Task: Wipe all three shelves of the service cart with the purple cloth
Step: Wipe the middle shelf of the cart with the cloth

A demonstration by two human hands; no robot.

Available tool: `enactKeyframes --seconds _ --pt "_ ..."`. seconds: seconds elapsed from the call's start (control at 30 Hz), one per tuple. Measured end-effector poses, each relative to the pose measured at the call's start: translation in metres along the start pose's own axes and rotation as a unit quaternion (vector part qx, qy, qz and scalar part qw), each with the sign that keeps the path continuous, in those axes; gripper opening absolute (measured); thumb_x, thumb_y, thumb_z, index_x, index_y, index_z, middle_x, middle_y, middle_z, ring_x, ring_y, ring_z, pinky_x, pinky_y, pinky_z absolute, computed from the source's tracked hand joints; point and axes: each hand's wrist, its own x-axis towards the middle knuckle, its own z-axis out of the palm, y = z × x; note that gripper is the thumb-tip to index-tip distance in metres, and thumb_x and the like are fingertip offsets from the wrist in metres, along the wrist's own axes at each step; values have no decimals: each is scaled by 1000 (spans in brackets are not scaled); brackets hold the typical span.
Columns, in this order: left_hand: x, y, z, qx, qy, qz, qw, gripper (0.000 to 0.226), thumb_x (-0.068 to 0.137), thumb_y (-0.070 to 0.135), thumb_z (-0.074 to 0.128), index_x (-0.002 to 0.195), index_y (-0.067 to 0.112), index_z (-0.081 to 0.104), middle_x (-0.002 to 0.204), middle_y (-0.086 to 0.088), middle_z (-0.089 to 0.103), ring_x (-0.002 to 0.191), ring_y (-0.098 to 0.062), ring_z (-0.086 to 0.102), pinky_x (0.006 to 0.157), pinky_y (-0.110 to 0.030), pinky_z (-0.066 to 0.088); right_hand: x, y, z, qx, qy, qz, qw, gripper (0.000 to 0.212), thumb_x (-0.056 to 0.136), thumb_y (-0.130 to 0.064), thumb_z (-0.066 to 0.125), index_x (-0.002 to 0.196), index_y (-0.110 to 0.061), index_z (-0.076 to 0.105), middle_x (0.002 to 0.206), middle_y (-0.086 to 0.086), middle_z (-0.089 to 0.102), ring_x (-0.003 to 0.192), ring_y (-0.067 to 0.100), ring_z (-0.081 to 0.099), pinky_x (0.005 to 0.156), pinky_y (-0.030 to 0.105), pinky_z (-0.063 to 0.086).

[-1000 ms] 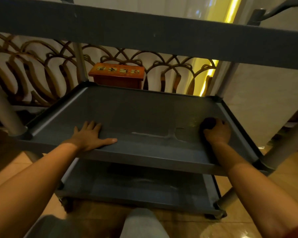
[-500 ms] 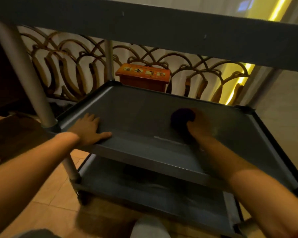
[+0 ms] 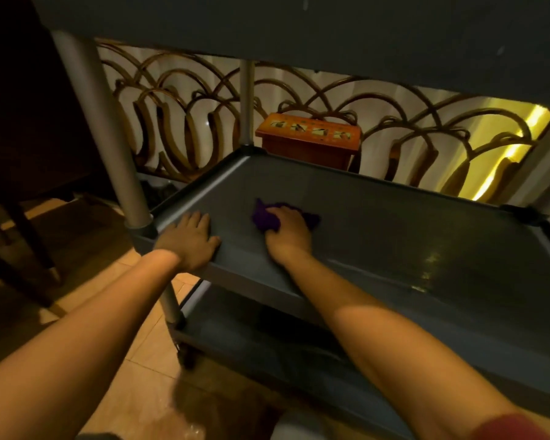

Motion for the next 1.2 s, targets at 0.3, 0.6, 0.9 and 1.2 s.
enactKeyframes --seconds 0.3,0.6,0.9,1.2 --pt "1 -15 -1 23 -17 -26 999 67 99 57 27 148 13 36 157 -14 35 144 -31 32 120 -48 24 15 25 -29 50 -83 32 995 79 84 -70 57 152 -35 38 160 2 39 143 27 42 113 46 40" --pt "-5 -14 -11 -333 41 -110 936 71 95 53 27 157 17 24 162 -18 28 143 -37 34 119 -47 22 9 -80 31 103 -71 -91 988 63 94 -23 63 151 -35 39 163 8 29 148 32 29 117 50 36" --pt "7 -9 -7 -49 -8 -88 995 50 94 50 36 131 18 50 136 -14 52 119 -32 51 101 -47 40 -42 8 -38 -47 -58 -57 996 40 91 -26 60 128 -39 66 147 1 50 121 29 59 87 30 46" --pt "-14 86 -23 -39 14 -55 998 58 98 46 39 139 5 51 153 -21 40 140 -40 34 114 -57 29 -96 86 -102 -63 70 58 994 32 100 -34 53 127 -28 69 138 6 60 121 30 59 99 33 49"
